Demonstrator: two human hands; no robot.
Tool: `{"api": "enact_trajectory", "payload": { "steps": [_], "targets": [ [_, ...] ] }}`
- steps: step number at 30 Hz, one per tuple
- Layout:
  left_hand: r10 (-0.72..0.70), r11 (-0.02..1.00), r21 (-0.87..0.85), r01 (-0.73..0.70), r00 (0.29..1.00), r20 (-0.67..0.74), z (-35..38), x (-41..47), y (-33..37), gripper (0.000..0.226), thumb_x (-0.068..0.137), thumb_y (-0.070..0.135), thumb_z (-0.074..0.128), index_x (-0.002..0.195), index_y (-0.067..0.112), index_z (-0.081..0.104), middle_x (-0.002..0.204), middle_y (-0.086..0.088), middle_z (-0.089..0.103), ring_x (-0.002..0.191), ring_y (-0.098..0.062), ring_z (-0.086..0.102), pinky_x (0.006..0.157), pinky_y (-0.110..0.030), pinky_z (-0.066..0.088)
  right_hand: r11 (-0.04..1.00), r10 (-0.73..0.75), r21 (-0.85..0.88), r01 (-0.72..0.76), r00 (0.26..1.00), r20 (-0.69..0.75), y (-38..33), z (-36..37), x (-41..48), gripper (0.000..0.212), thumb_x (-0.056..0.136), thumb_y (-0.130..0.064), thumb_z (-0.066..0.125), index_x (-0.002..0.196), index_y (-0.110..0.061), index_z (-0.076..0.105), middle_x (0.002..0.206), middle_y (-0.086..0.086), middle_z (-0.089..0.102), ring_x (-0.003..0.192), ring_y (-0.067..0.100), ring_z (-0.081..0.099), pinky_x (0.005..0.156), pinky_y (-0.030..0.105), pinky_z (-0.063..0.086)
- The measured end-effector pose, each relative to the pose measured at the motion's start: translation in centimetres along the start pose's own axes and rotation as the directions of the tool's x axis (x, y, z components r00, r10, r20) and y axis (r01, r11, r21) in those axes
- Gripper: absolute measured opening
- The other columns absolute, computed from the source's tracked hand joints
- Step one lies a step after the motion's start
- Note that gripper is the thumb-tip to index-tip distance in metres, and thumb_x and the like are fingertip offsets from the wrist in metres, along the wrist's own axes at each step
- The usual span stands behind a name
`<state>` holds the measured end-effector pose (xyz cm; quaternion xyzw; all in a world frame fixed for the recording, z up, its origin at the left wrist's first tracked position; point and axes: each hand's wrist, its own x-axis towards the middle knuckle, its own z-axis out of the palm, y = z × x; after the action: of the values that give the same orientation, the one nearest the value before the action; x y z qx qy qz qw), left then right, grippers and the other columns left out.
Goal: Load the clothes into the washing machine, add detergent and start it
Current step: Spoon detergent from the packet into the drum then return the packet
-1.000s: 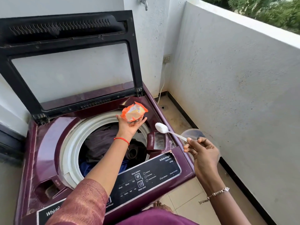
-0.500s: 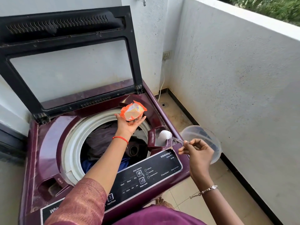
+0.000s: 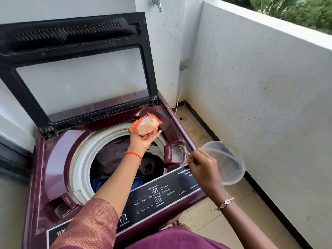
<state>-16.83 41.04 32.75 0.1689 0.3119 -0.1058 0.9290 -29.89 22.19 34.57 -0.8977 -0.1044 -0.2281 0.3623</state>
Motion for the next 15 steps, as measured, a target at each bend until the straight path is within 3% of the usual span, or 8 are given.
{"api": "enact_trajectory", "payload": {
  "steps": [3,5,7,9,12,15],
  "targets": [
    [-0.004,1.000,-0.008,0.004,1.000,0.001,-0.1,-0.2,0.1,0.078,0.093,0.062,0.028,0.140,0.000,0.033,0.143,-0.022,0.036,0.127,-0.041,0.042,0.102,-0.058,0.031,0.999,0.001,0.052,0.002,0.998,-0.058,0.1,-0.7,0.7,0.027,0.064,0.021,0.064,0.062,-0.006,0.057,0.062,-0.006,0.052,0.057,0.001,0.046,0.055,0.006,0.040],
    [-0.010,1.000,-0.012,0.010,1.000,0.006,-0.2,-0.3,0.2,0.078,0.092,0.062,0.029,0.141,0.001,0.031,0.144,-0.023,0.034,0.128,-0.042,0.041,0.102,-0.058,0.031,0.965,0.156,0.233,-0.122,0.979,-0.134,-0.3,-1.6,1.6,0.024,0.070,0.020,0.061,0.065,-0.003,0.057,0.060,0.002,0.058,0.054,0.007,0.060,0.050,0.024,0.052],
    [-0.004,1.000,-0.009,0.004,1.000,0.005,-0.2,-0.5,0.2,0.079,0.092,0.063,0.029,0.141,0.001,0.031,0.143,-0.024,0.034,0.128,-0.043,0.041,0.103,-0.058,0.030,0.834,0.358,0.491,-0.251,0.924,-0.135,-1.1,-2.9,2.9,0.021,0.077,0.017,0.060,0.069,-0.002,0.055,0.059,0.007,0.060,0.050,0.018,0.065,0.048,0.033,0.055],
    [0.010,1.000,0.006,-0.010,1.000,0.005,-0.1,-0.7,0.1,0.078,0.092,0.062,0.029,0.140,0.001,0.034,0.142,-0.024,0.036,0.127,-0.042,0.042,0.102,-0.059,0.031,0.688,0.444,0.683,-0.245,0.887,-0.129,-2.0,-4.1,4.3,0.021,0.080,0.013,0.060,0.069,-0.004,0.054,0.055,0.003,0.061,0.049,0.022,0.065,0.048,0.031,0.055],
    [0.013,1.000,0.006,-0.013,1.000,-0.002,0.0,-1.0,-0.1,0.079,0.091,0.065,0.026,0.138,0.001,0.036,0.142,-0.024,0.036,0.127,-0.042,0.042,0.103,-0.060,0.030,0.591,0.400,0.789,-0.167,0.910,-0.107,-3.5,-5.2,6.1,0.023,0.081,0.011,0.061,0.068,-0.007,0.052,0.052,0.001,0.061,0.048,0.023,0.065,0.048,0.028,0.055],
    [0.016,1.000,0.005,-0.016,1.000,-0.004,0.2,-1.3,-0.5,0.082,0.090,0.066,0.024,0.138,0.001,0.036,0.142,-0.024,0.036,0.129,-0.041,0.041,0.105,-0.060,0.028,0.619,0.308,0.772,-0.145,0.949,-0.069,-4.9,-4.6,7.0,0.022,0.081,0.011,0.061,0.069,-0.005,0.052,0.055,0.007,0.060,0.048,0.022,0.065,0.047,0.028,0.054]
  ]
}}
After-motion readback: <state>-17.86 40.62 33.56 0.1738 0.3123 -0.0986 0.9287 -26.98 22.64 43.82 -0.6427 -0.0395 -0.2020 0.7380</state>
